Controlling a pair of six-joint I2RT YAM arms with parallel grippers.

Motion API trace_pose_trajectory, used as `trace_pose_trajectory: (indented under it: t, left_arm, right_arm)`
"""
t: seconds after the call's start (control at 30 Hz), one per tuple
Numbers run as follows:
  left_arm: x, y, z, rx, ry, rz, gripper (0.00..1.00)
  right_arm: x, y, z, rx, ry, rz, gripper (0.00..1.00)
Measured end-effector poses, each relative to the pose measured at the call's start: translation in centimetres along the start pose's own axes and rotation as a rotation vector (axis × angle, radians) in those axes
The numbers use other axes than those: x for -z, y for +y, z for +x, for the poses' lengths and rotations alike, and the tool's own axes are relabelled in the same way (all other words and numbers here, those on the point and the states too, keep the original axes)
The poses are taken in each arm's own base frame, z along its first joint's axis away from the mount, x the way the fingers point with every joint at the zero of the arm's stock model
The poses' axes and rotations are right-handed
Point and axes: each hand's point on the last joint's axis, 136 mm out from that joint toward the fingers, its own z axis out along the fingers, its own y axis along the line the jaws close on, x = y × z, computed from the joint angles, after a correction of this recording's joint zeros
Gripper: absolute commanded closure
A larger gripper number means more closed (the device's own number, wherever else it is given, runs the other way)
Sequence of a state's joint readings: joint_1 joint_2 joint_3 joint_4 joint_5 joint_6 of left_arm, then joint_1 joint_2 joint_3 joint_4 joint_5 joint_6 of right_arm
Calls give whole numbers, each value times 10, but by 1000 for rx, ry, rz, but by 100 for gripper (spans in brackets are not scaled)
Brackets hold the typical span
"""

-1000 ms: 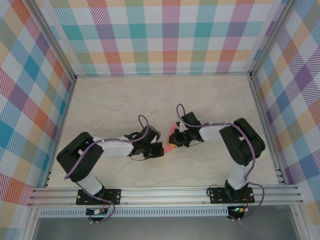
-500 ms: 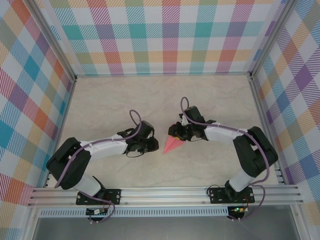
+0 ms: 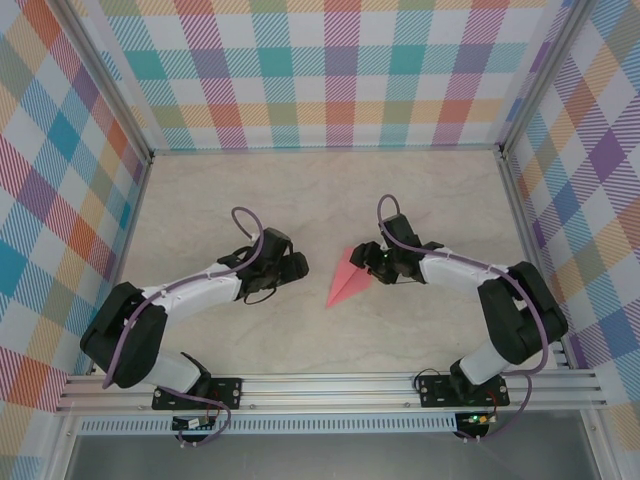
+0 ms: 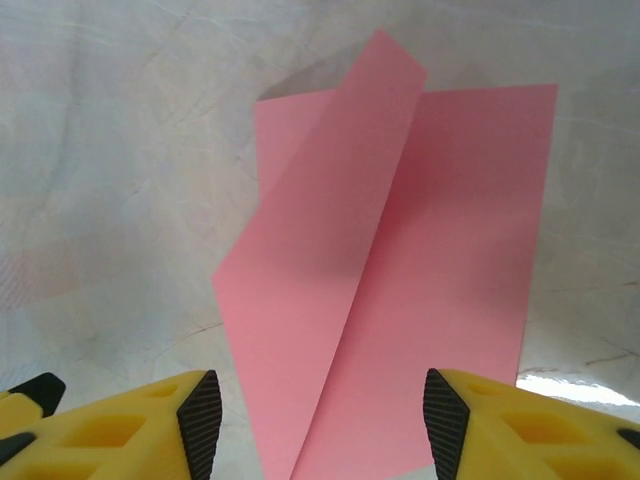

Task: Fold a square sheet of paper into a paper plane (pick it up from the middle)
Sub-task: Turn over a square sheet of paper at the center of the table.

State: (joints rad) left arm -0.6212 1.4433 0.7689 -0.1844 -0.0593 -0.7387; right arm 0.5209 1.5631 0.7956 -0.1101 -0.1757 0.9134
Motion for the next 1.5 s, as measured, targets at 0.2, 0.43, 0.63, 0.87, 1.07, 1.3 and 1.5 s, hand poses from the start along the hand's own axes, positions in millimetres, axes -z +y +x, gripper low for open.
trace_pose_trajectory:
  t: [0.2, 0.43, 0.63, 0.87, 1.07, 1.3, 1.5]
  left_arm:
    - [-6, 7, 0, 26, 30, 2, 12]
    - [-7, 12, -3, 59, 48, 14, 0]
    - [-7, 12, -4, 84, 78, 42, 0]
    - [-6, 17, -11, 153, 110, 123, 0]
    - [15, -9, -16, 169, 123, 314, 0]
    - [45, -57, -24, 174, 119, 623, 0]
    - [64, -85, -27, 166, 132, 798, 10]
  right_arm:
    - [-20, -7, 6, -18, 53, 6, 53]
    - [-31, 5, 5, 7, 87, -48, 65]
    - [-38, 12, 5, 23, 101, -92, 90]
    - [-26, 32, -1, 51, 62, -173, 94]
    - [16, 82, -16, 115, 21, -391, 93]
    - [43, 117, -19, 126, 75, -592, 92]
    - [62, 142, -17, 136, 122, -709, 91]
